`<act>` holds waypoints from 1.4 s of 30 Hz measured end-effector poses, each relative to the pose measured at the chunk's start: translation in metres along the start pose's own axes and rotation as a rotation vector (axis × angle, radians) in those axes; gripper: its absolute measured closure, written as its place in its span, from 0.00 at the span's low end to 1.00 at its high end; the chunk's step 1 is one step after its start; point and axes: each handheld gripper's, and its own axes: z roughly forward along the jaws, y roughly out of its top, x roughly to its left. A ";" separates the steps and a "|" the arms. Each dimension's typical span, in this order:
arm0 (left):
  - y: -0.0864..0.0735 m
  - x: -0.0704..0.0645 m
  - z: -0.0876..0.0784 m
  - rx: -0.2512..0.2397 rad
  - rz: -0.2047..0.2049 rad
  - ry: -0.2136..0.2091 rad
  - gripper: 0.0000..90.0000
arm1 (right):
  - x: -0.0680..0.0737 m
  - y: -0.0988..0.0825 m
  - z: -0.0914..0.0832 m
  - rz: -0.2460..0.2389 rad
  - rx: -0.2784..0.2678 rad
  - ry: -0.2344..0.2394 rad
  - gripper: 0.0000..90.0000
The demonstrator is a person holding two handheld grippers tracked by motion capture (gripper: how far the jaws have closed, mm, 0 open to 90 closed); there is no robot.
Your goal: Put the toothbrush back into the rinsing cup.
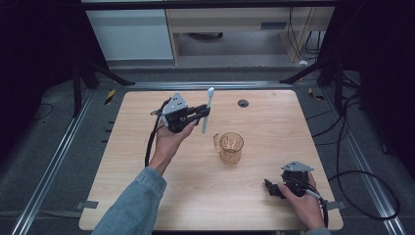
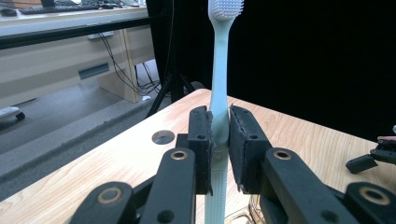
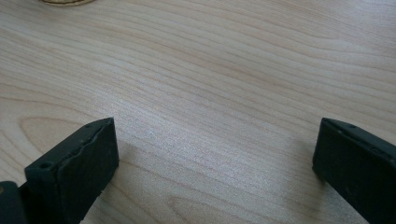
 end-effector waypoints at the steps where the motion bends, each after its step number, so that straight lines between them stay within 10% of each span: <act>1: 0.000 0.000 0.000 0.001 0.003 0.002 0.87 | 0.000 0.000 0.000 -0.001 0.000 0.000 0.01; 42: -0.016 -0.021 0.026 -0.105 -0.020 -0.010 0.87 | 0.000 0.000 0.000 -0.002 0.000 0.004 0.01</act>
